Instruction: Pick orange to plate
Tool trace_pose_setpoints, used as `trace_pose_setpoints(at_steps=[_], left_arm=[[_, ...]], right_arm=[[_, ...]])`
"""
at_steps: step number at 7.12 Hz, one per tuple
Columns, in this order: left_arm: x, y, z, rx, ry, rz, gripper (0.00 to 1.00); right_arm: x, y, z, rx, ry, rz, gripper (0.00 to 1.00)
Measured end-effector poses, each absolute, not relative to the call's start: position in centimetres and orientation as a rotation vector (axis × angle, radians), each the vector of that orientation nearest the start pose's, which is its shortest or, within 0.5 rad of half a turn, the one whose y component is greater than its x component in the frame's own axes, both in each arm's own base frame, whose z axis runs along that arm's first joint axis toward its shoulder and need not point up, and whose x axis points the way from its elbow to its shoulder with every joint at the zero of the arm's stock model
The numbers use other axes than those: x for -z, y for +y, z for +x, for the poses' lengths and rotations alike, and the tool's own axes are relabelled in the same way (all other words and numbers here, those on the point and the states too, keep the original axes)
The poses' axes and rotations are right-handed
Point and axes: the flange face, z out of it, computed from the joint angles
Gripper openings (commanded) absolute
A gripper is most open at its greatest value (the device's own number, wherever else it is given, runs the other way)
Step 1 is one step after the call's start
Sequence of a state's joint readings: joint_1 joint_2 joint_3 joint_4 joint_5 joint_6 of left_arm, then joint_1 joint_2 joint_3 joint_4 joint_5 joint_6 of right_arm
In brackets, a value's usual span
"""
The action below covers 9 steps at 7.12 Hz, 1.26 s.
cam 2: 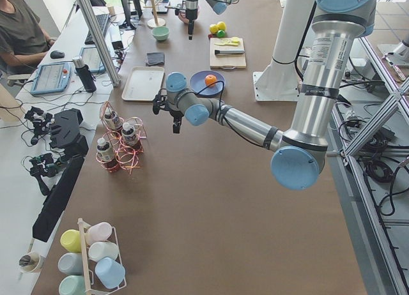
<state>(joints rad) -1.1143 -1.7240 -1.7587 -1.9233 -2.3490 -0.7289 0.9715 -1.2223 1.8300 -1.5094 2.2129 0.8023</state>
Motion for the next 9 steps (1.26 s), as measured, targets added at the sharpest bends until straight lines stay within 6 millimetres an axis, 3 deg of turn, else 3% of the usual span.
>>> trace_pose_setpoints(at_steps=[2,3,4,5,6,7,9], left_arm=[[-49.6,-51.7,8.1,-0.035,0.984,0.147,0.97],[-52.0,-50.5,4.3,-0.041,0.982,0.161,0.97],[-53.9,-49.3,1.4,-0.052,0.973,0.164,0.97],[-55.3,-48.5,-1.1,-0.068,0.957,0.153,0.97],[-56.4,-47.9,-3.4,-0.091,0.939,0.137,0.97],[-57.1,-47.4,-5.9,-0.104,0.921,0.123,0.97],[-56.9,-46.8,-8.9,-0.104,0.822,0.087,0.97]], right_arm=[[-45.7,-55.0,-12.2,0.198,-0.771,0.129,1.0],[-51.3,-54.6,-5.5,0.263,-0.741,0.125,1.0],[-56.1,-53.6,-0.4,0.308,-0.729,0.119,1.0],[-60.0,-52.6,3.2,0.339,-0.725,0.113,1.0],[-62.7,-51.9,5.4,0.359,-0.724,0.107,1.0],[-64.6,-51.3,6.4,0.377,-0.723,0.097,1.0],[-65.8,-50.9,7.1,0.394,-0.727,0.096,1.0]])
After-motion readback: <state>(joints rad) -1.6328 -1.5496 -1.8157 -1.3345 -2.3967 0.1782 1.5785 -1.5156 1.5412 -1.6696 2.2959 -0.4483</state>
